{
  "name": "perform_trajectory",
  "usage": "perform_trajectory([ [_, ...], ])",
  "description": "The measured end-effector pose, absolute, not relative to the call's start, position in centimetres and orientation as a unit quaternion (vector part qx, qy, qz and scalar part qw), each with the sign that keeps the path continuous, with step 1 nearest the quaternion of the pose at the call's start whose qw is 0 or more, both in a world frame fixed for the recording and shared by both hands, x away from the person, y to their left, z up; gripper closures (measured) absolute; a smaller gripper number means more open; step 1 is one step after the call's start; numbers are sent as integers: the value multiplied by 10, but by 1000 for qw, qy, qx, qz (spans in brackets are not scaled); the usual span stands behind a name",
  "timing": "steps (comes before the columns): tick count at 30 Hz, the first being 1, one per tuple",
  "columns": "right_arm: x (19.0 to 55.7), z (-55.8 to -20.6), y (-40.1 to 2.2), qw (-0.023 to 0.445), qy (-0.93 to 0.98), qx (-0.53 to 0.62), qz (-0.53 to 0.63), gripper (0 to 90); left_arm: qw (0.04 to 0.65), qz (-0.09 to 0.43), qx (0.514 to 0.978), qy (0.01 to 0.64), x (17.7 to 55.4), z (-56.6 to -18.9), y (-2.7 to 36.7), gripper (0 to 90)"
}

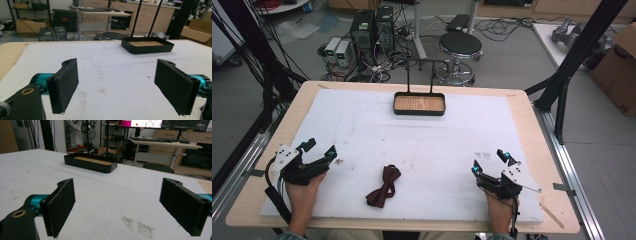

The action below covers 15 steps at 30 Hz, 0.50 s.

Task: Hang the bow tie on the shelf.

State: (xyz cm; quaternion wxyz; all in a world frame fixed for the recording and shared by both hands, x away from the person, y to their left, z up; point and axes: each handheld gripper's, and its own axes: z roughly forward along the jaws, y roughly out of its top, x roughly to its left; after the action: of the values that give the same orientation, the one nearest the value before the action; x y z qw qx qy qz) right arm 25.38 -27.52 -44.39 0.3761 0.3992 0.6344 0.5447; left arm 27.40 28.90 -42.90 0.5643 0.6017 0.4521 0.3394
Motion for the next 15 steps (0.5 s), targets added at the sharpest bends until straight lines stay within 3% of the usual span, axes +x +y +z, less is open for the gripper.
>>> perform_trajectory([
  [15,254,-444,-274,374,635,402,544,123,558,337,609,452,274,-430,287,193],
])
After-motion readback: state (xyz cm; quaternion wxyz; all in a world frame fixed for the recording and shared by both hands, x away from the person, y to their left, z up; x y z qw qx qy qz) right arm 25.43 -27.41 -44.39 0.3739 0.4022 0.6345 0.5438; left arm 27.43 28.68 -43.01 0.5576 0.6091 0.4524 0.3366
